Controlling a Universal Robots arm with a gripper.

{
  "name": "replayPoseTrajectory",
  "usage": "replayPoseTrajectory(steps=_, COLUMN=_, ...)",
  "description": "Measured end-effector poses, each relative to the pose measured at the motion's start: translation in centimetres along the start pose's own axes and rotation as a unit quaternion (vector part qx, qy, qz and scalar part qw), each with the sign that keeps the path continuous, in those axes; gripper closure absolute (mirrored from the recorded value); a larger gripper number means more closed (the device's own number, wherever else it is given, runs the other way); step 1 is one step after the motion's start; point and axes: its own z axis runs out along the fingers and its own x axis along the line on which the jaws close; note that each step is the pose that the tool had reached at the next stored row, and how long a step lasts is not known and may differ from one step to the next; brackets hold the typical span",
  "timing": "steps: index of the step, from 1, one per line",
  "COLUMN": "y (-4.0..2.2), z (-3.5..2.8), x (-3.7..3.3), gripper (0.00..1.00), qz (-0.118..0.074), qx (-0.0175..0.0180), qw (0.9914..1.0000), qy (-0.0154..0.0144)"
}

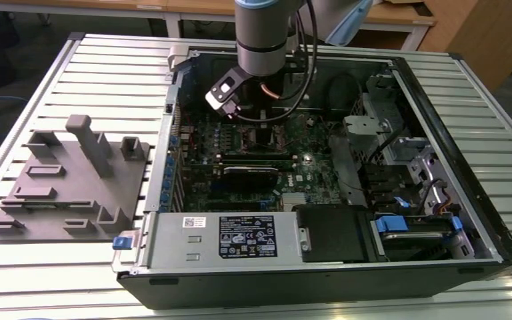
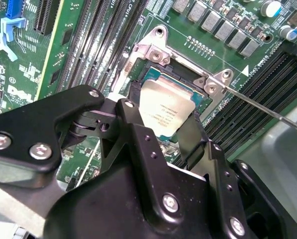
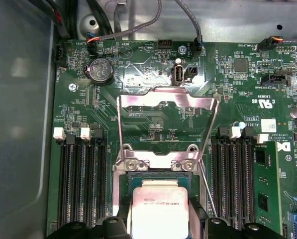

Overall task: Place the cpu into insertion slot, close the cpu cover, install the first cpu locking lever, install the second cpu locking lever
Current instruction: 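Place the cpu into insertion slot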

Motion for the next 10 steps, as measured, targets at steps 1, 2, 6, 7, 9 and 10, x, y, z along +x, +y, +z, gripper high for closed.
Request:
replayPoseTrajectory(steps=1, y=0.00, z=0.00, x=0.00, gripper=0.46, qz=0.000, qx=0.0000, qw=1.00000, qy=0.0000)
replayPoseTrajectory(steps=2, y=0.00, z=0.01, x=0.00, gripper=0.46, qz=0.000, qx=0.0000, qw=1.00000, qy=0.0000)
replayPoseTrajectory(steps=6, y=0.00, z=0.02, x=0.01, gripper=0.46, qz=0.000, qx=0.0000, qw=1.00000, qy=0.0001)
replayPoseTrajectory(steps=7, y=0.00, z=0.02, x=0.01, gripper=0.46, qz=0.000, qx=0.0000, qw=1.00000, qy=0.0001)
replayPoseTrajectory(steps=9, y=0.00, z=0.02, x=0.01, gripper=0.46, qz=0.000, qx=0.0000, qw=1.00000, qy=0.0001)
replayPoseTrajectory(steps=10, y=0.00, z=0.02, x=0.01, gripper=0.46, qz=0.000, qx=0.0000, qw=1.00000, qy=0.0001)
